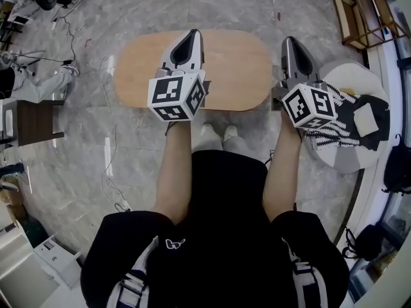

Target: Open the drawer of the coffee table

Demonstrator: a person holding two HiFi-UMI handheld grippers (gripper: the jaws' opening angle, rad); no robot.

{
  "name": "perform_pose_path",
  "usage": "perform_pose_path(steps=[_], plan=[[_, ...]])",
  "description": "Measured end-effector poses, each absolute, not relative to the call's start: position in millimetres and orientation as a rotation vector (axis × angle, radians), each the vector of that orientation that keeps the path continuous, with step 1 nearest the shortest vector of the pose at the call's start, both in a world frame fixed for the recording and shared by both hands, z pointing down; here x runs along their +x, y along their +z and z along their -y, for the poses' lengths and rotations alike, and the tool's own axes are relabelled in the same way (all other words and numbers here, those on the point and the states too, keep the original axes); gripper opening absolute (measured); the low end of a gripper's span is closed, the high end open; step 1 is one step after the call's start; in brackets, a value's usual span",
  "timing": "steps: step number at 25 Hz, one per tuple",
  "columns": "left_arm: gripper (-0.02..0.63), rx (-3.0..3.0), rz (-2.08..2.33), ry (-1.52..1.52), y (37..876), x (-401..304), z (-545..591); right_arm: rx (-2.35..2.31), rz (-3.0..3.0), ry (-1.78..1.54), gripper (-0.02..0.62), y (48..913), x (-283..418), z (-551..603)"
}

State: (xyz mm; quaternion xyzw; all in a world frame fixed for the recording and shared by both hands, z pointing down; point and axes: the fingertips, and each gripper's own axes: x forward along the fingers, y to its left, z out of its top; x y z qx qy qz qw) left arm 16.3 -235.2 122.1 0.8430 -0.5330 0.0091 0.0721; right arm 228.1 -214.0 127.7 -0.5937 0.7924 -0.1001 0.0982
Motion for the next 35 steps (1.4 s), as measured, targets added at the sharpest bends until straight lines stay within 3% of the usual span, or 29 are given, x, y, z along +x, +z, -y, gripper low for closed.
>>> perform_pose_path(steps=[18,35], plan=[[0.011,2.34,1.582,0.21,221.7,-45.7,247.1,-1.748,-2.472,-0.557,0.014,219.3,165.6,238.9],[0.011,2.164,1.467,0.367,348.1,-90.1,209.8,-1.861,-2.535,-0.804,0.014,333.4,159.7,200.2]])
